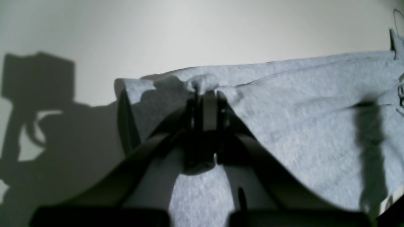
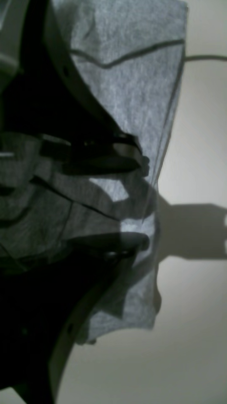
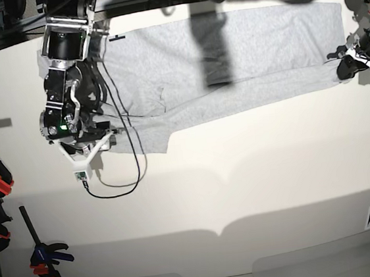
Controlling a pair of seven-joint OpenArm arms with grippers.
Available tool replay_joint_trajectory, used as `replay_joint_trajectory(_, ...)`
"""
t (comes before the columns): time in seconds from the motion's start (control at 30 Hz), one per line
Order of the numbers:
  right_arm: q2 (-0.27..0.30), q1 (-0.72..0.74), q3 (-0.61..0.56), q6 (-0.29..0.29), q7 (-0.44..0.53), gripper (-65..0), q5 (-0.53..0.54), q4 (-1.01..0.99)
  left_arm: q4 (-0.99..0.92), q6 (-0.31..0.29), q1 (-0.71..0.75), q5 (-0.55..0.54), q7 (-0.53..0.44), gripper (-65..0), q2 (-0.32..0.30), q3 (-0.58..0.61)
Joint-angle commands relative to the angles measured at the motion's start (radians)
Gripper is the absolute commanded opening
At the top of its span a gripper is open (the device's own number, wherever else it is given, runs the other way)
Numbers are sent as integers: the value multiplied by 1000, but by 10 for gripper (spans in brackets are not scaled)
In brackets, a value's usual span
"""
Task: Fold the T-shirt properly
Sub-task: 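Fold the grasped side edge over the shirt body with the right gripper, then pull the folded edge back toward the collar with the right gripper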
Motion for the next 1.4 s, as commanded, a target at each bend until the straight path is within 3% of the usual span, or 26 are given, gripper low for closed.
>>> replay_joint_trajectory(0.0, 11, 22, 3, -17, 15, -340, -16, 14, 16, -1, -6, -21, -19, -650, -25, -12)
replay_joint_trajectory(0.1, 11, 22, 3, -25, 29, -340, -26, 14, 16, -1, -6, -21, -19, -650, -25, -12)
replay_joint_trajectory(0.17, 7, 21, 3, 3, 21, -347, -5, 13, 16, -1, -6, -21, -19, -650, -25, -12)
replay_joint_trajectory(0.33, -5, 19, 2, 76, 20, -491, 85, 14, 16, -1, -6, -21, -19, -650, -25, -12)
replay_joint_trajectory(0.47, -8, 20, 2, 91, 31, -650, 113, 14, 16, -1, -6, -21, -19, -650, -25, -12)
replay_joint_trajectory(0.67, -9, 19, 2, 96, 8, -650, 109, 58, 16, -1, -6, -21, -19, -650, -25, -12)
replay_joint_trajectory(1.0, -9, -11, 2, 173, -98, -650, 121, 229, 16, -1, -6, -22, -27, -650, -25, -12)
replay_joint_trajectory(1.13, -9, -138, 3, 209, -99, -650, 170, 381, 16, -1, -6, -21, -26, -650, -25, -12)
replay_joint_trajectory(1.37, -8, -438, 7, 212, -85, -650, 153, 721, 16, -1, -6, -21, -27, -650, -25, -12)
